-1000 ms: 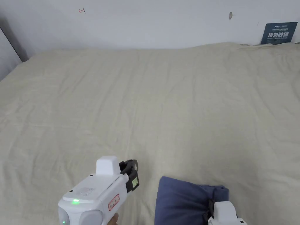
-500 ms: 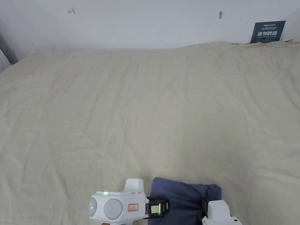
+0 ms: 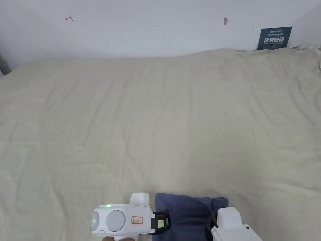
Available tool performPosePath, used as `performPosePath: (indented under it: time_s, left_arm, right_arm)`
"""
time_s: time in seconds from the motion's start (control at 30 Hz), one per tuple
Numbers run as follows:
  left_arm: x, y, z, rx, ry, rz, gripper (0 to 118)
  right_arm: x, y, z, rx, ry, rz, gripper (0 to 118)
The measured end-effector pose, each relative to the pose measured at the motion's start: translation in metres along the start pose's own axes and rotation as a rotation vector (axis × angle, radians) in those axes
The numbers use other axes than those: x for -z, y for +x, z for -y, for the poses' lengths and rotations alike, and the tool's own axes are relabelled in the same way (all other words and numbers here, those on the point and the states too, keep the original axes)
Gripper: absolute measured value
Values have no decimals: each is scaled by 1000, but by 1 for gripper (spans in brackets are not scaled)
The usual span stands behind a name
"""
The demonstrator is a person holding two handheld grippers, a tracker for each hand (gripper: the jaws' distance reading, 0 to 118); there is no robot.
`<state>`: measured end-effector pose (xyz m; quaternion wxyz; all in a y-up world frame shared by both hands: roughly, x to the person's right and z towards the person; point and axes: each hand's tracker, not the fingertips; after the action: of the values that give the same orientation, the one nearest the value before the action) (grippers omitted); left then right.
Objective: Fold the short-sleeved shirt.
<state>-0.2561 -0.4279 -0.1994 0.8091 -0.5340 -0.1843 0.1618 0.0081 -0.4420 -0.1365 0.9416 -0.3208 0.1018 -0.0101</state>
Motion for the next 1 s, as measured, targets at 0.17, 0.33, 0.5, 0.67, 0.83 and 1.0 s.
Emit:
performPosePath:
  time_s: [0.17,0.33,0.5,0.67,0.83,1.0]
  left_arm:
    - [-33,4,-14,57,52,21,15]
    - [-77,-26,-38,109,93,-56,15]
    - [-127,-79,-60,105,132,-170,15]
    - [-175,-139,-78,113,160,-323,15]
    - [-214,-200,-92,54,165,-429,15]
    - [-240,-256,-98,15,156,-549,15]
  right_arm:
    - [-41,12,-51,7,166,-8,0]
    - [-77,22,-101,-17,293,9,0]
    - [-103,20,-135,-30,392,-75,0]
    - [-120,14,-163,-37,463,-51,0]
    - [-123,4,-182,-83,488,-17,0]
    - [-110,-4,-191,-508,540,162,0]
